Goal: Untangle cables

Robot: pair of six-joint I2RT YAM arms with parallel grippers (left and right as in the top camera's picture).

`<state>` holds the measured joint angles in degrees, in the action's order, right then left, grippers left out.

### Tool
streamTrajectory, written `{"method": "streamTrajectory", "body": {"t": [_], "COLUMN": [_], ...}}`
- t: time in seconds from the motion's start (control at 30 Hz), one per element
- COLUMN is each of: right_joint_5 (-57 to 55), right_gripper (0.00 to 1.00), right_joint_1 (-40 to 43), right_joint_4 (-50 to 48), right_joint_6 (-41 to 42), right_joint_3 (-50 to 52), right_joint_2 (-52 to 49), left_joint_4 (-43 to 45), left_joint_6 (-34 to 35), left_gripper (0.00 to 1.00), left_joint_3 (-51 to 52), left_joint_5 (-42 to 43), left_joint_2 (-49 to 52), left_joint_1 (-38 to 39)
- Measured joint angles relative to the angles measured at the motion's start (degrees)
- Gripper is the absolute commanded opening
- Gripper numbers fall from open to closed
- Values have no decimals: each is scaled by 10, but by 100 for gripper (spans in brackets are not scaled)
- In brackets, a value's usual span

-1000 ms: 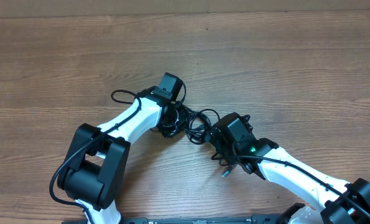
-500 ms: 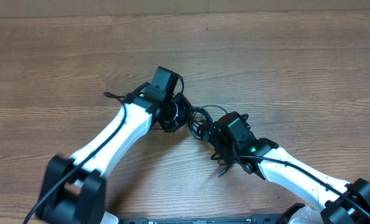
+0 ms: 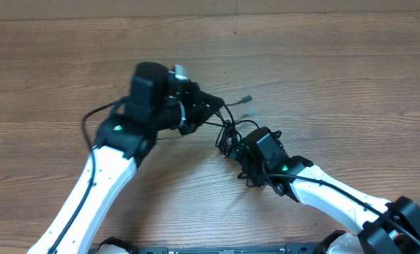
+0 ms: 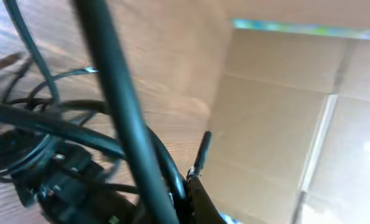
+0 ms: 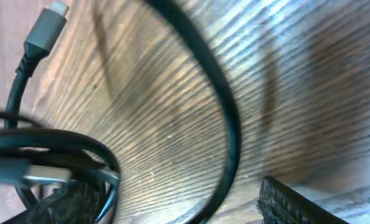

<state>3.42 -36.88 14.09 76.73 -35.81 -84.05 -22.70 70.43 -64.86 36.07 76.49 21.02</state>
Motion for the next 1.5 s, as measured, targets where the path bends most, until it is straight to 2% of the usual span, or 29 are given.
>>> {"method": "streamTrajectory", "body": {"t": [0.17, 0.37, 0.57, 0.73, 1.03, 1.17, 1.23, 1.4, 1.5], "right_joint_5": [-3, -6, 2, 28, 59, 76, 84, 106, 112], "right_gripper": [84, 84, 85, 88, 88, 88, 89, 93, 97], "right_joint_1": [0, 8, 65, 125, 143, 154, 157, 158, 158], "right_joint_4": [-5, 5, 31, 53, 50, 50, 50, 47, 49], "right_joint_6": [9, 10, 11, -5, -85, -99, -101, -108, -108], "right_joint_3": [0, -2, -5, -8, -8, -8, -8, -8, -8], "right_joint_2": [-8, -8, -9, -6, -5, -5, -5, -4, -4], "left_joint_4": [8, 91, 163, 182, 138, 80, 59, 3, -1], "left_joint_6": [15, 31, 49, 44, -162, -255, -285, -330, -347], "left_gripper": [4, 4, 4, 4, 5, 13, 12, 5, 4], "left_joint_3": [1, 5, 5, 5, 5, 4, 4, 4, 4], "left_joint_5": [61, 143, 217, 238, 262, 265, 257, 173, 106], "left_joint_2": [-48, -73, -77, -77, -77, -77, -77, -68, -51], "left_joint_1": [-62, -145, -227, -280, -295, -289, -275, -199, -140]}}
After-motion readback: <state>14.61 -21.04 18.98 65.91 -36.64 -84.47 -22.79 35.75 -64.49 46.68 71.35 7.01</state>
